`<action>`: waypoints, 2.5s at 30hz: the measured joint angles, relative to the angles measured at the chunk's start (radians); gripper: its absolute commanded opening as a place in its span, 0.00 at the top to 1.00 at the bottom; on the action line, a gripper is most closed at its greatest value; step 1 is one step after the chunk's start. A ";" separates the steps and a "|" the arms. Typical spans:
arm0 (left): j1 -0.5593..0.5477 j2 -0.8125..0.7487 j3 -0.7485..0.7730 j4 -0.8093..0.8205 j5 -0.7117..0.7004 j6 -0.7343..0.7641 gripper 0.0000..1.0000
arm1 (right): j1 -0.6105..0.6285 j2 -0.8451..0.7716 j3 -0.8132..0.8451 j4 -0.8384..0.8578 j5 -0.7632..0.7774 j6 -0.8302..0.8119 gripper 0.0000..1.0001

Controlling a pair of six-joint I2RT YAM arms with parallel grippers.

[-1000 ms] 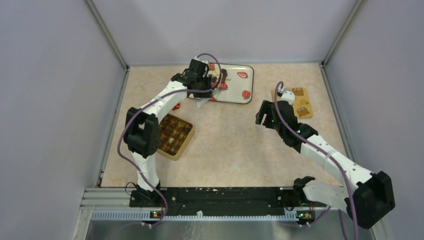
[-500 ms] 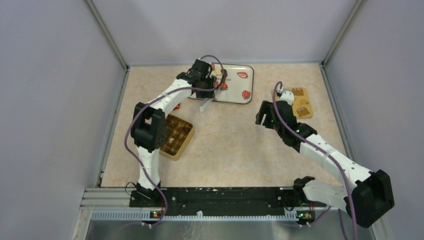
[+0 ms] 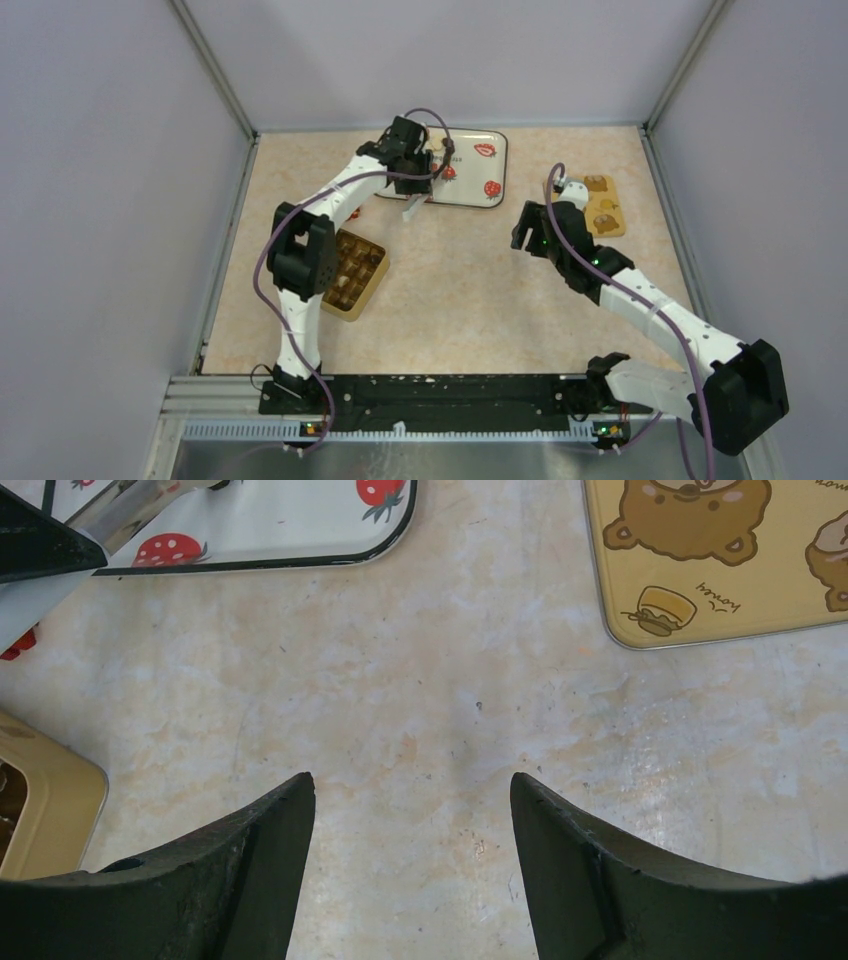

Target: Pack the chocolate

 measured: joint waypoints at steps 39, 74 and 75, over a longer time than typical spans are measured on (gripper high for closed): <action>-0.016 -0.077 0.014 -0.069 -0.060 -0.008 0.85 | 0.000 -0.014 0.000 0.000 0.002 -0.001 0.30; -0.016 -0.935 -0.562 -0.525 -0.195 -0.081 0.81 | 0.000 0.044 0.003 0.055 -0.082 -0.005 0.30; -0.016 -0.940 -0.568 -0.538 -0.196 -0.084 0.80 | 0.000 0.048 0.007 0.056 -0.082 -0.009 0.31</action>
